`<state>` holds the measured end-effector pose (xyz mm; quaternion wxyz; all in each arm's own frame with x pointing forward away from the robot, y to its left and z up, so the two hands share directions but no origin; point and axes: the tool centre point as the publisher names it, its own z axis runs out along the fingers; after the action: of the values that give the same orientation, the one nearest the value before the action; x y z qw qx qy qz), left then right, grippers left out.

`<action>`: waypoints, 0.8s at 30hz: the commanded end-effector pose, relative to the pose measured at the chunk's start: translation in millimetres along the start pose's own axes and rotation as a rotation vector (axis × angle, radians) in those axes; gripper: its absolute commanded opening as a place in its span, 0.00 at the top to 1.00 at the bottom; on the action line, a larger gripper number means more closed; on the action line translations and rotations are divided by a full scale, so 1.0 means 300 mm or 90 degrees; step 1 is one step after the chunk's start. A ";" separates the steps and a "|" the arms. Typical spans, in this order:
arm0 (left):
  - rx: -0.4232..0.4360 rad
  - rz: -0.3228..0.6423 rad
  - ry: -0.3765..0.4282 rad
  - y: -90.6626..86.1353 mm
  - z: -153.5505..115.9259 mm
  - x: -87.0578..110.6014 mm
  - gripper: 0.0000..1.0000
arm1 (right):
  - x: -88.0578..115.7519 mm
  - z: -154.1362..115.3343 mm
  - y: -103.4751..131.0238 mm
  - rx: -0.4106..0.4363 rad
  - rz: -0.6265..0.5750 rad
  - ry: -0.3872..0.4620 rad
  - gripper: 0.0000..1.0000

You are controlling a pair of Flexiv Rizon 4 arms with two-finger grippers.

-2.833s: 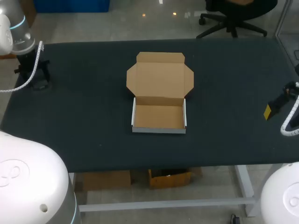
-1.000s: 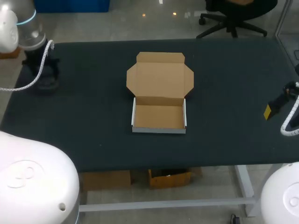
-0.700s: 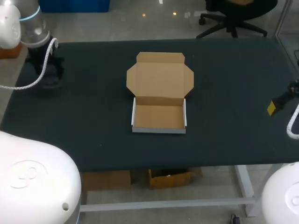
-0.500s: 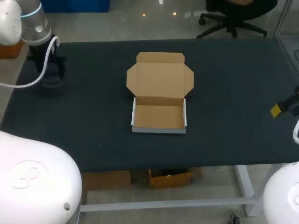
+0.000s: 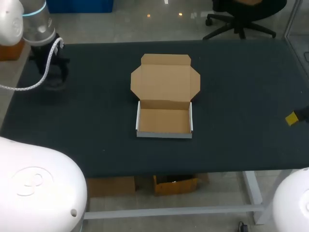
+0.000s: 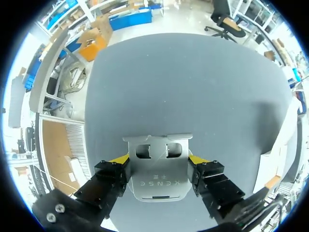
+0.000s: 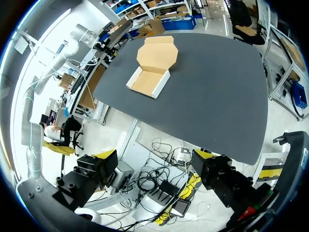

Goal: Assemble the packaging by folding the flat box into shape, placing the metal phone stand inside, and closing the box properly

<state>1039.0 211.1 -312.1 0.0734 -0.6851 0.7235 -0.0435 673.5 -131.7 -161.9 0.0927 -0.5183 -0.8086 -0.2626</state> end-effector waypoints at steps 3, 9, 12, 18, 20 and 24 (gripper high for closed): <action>0.000 -0.001 -0.003 0.002 -0.003 0.002 1.00 | 0.001 -0.006 0.002 0.002 -0.001 0.002 0.00; 0.000 -0.001 -0.003 0.002 -0.003 0.002 1.00 | 0.001 -0.006 0.002 0.002 -0.001 0.002 0.00; 0.003 0.008 -0.003 0.011 -0.009 0.020 1.00 | 0.001 -0.009 0.009 -0.022 -0.032 -0.003 0.00; 0.013 0.035 0.004 0.044 -0.037 0.079 1.00 | -0.026 0.000 0.002 -0.073 -0.136 -0.009 0.00; 0.015 0.050 0.005 0.056 -0.044 0.103 1.00 | -0.038 0.007 0.001 -0.078 -0.160 -0.007 0.00; 0.016 0.066 0.007 0.073 -0.055 0.145 1.00 | -0.058 0.025 0.012 -0.092 -0.208 0.001 0.00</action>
<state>1021.4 173.8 -305.9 0.0710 -0.6457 0.7585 -0.0527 689.2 -136.6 -166.9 0.0241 -0.3935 -0.8648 -0.3109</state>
